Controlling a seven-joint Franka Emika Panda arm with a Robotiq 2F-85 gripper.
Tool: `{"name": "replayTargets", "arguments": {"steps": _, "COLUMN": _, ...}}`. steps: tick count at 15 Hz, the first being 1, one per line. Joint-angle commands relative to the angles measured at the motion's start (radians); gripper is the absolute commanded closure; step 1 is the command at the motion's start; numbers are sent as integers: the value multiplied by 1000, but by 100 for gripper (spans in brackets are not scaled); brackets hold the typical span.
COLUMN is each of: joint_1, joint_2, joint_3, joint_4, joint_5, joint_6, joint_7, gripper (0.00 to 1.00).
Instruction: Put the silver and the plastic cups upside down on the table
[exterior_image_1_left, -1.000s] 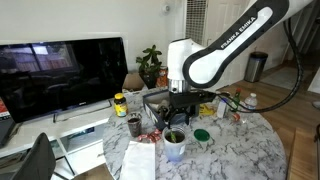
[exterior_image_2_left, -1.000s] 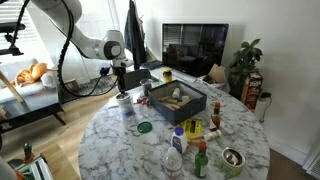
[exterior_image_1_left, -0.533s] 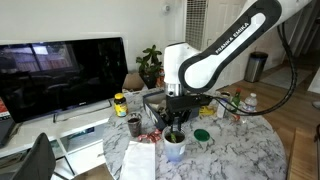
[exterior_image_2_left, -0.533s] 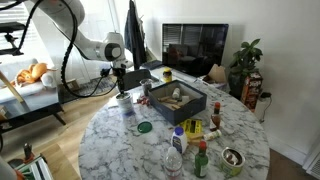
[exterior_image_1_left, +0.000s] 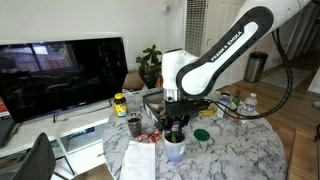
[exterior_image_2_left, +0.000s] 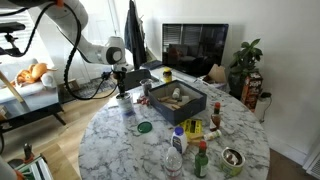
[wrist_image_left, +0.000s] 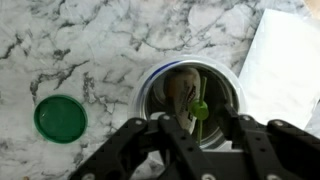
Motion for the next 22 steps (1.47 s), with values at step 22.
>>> {"name": "replayTargets", "arguments": {"steps": 22, "joint_1": -4, "joint_2": -300, "joint_3": -23, "joint_4": 1, "joint_5": -7, "joint_6": -258, "joint_7": 15, "gripper": 96}}
